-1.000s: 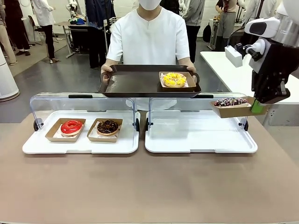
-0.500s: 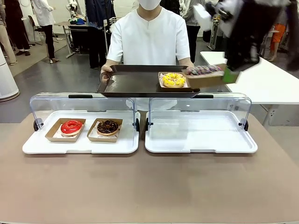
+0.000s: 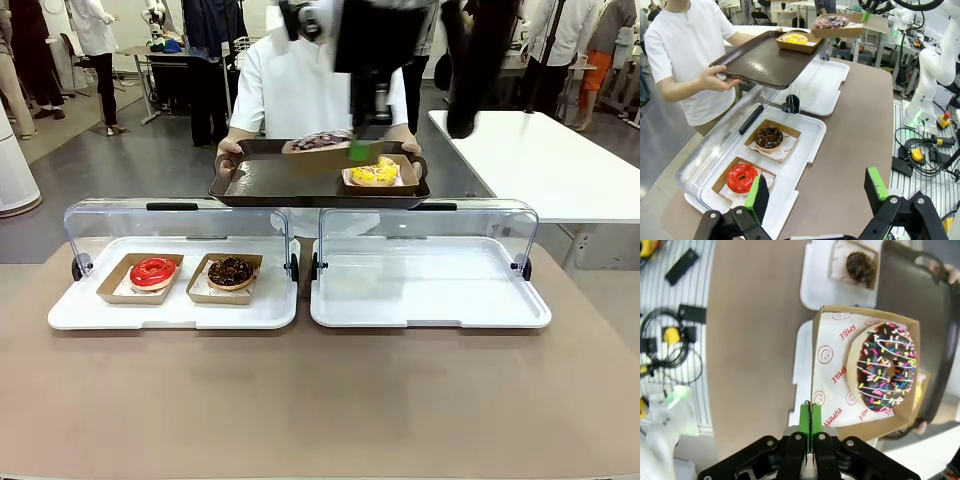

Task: Provide the desired donut to the person.
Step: Place the picked Paper togo box onto the Handle tray extended by the person.

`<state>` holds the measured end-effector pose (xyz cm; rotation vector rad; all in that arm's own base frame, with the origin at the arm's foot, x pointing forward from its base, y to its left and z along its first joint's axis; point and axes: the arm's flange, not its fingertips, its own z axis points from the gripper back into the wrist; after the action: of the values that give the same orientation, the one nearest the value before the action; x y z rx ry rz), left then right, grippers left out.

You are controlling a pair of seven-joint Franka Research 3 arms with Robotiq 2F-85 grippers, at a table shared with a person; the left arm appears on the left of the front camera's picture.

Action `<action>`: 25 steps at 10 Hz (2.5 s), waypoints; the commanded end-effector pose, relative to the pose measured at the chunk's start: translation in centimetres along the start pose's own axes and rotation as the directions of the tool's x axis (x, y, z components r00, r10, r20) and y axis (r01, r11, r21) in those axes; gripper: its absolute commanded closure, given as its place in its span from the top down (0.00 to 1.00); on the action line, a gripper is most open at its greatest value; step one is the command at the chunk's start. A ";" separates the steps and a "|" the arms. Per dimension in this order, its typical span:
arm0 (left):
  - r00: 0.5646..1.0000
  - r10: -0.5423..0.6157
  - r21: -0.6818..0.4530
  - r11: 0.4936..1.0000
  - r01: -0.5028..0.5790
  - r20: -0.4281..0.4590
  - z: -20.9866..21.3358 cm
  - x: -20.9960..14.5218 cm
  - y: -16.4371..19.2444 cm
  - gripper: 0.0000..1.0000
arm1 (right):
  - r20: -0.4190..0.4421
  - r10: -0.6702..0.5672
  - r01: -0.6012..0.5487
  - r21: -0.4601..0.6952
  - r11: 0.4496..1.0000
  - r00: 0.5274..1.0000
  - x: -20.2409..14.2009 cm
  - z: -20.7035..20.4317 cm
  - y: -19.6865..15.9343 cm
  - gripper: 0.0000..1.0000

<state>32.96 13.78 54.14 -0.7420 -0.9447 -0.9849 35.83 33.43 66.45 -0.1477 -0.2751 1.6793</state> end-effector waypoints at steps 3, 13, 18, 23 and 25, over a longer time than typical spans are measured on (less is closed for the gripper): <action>1.000 -0.020 -0.001 1.000 0.020 0.022 0.1 0.0 0.1 1.00 | 0.025 -0.146 0.148 -0.151 0.977 0.989 4.2 -0.7 -4.8 0.01; 1.000 -0.020 -0.001 1.000 0.020 0.022 0.1 0.0 0.1 1.00 | 0.055 -0.163 0.169 -0.115 0.979 0.985 4.3 -1.3 -6.3 0.01; 1.000 -0.020 -0.001 1.000 0.020 0.022 0.1 0.0 0.1 1.00 | 0.090 -0.150 0.157 -0.083 0.984 0.985 2.5 -3.0 -11.7 0.01; 1.000 -0.020 -0.001 1.000 0.020 0.022 0.1 0.0 0.1 1.00 | 0.070 -0.197 0.198 -0.012 0.980 0.978 3.7 -7.1 -15.4 0.01; 1.000 -0.020 -0.001 1.000 0.020 0.022 0.1 0.0 0.1 1.00 | 0.064 -0.211 0.211 0.006 0.977 0.975 3.4 -8.3 -16.0 0.01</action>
<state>32.95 13.79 54.14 -0.7421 -0.9448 -0.9847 52.21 38.65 61.80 -0.0523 -0.3459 1.4958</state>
